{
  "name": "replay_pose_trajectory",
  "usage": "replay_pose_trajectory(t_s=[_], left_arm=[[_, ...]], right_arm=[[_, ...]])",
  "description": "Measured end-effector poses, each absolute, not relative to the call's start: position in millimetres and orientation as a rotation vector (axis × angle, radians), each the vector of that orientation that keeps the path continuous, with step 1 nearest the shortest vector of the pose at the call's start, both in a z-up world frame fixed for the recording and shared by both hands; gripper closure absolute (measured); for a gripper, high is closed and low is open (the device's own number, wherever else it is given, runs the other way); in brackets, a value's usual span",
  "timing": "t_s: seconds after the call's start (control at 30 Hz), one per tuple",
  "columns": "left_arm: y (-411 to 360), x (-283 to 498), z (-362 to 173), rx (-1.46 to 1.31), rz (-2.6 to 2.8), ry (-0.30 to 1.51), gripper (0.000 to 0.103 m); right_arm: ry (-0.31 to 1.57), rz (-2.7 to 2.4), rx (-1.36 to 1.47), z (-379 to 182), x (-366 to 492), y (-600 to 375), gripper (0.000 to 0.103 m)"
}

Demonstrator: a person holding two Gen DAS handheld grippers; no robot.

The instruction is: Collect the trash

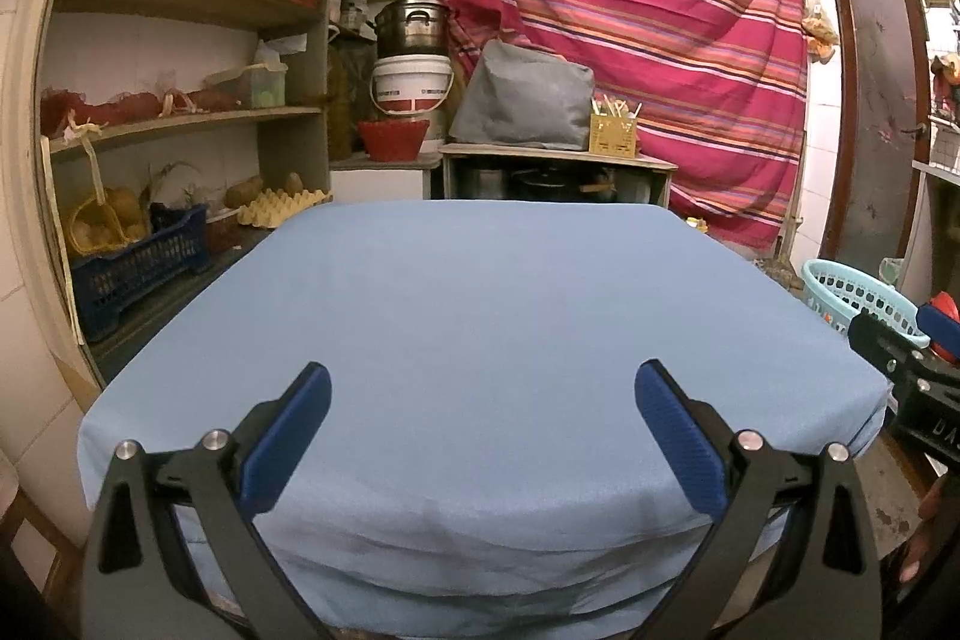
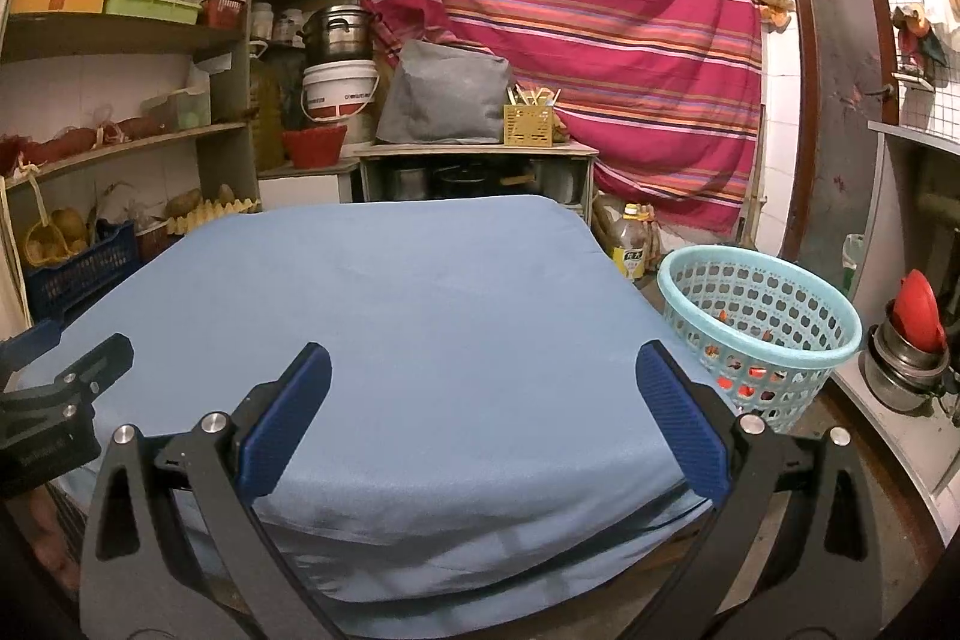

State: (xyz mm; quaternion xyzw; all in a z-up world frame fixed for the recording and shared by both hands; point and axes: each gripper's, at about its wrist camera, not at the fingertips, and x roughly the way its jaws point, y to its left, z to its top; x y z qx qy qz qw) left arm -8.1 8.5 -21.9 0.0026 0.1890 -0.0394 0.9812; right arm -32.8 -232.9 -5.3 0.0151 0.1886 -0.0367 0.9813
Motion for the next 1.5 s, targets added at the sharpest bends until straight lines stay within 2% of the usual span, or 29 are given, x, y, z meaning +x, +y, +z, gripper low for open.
replay_pose_trajectory(t_s=[1.5], left_arm=[[3.7, -7.6, -20.6, 0.026, -0.084, 0.382, 0.004]], right_arm=[[0.375, -0.080, 0.022, -4.4, -32.2, -230.8, 0.004]])
